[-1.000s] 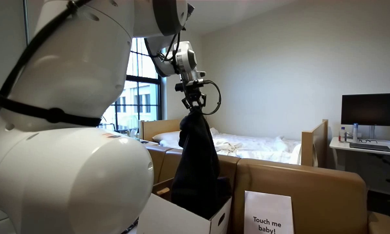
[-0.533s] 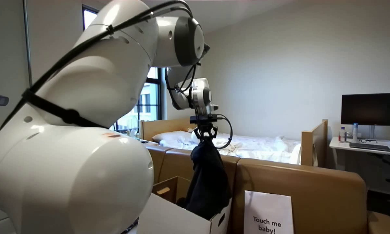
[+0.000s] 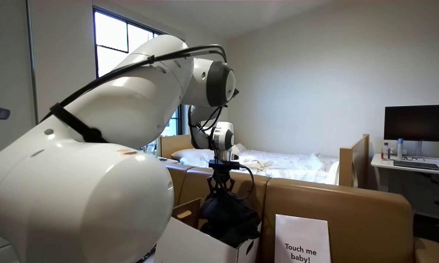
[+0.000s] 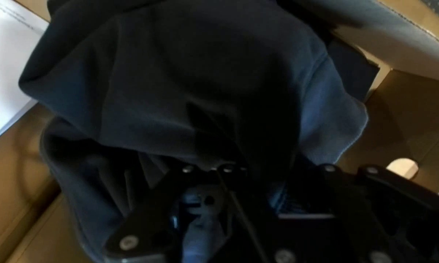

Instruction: Put the black jersey inside the box

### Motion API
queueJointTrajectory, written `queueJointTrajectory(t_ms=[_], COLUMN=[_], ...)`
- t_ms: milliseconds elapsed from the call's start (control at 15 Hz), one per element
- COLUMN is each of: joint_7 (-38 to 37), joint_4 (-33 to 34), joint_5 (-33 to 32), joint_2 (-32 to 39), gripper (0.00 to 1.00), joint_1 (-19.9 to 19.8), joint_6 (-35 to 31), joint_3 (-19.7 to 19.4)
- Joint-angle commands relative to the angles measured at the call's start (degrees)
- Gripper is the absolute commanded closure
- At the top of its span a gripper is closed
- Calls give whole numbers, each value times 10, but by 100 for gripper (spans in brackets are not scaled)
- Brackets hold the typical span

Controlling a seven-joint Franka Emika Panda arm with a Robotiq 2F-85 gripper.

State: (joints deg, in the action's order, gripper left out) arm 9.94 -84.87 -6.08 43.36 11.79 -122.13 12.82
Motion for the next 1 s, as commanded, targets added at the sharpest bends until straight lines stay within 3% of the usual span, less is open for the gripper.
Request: queueJointTrajectory(t_ms=[0,67,667,733,867,933], joint_7=[6,0,10,5,3,3], joint_4=[23,25,73,74,65,59], joint_5=[-17,-29,-35,-40,-55,-61], joint_2=[40,53,129,130,119,113], gripper=[91,91,92,56,52,45], joint_1=[16,24,68,72,77,77], joint_6=[17,-15,-19,-22,-33,-39], joint_3=[-29,-39,-34,-38,-46,-48])
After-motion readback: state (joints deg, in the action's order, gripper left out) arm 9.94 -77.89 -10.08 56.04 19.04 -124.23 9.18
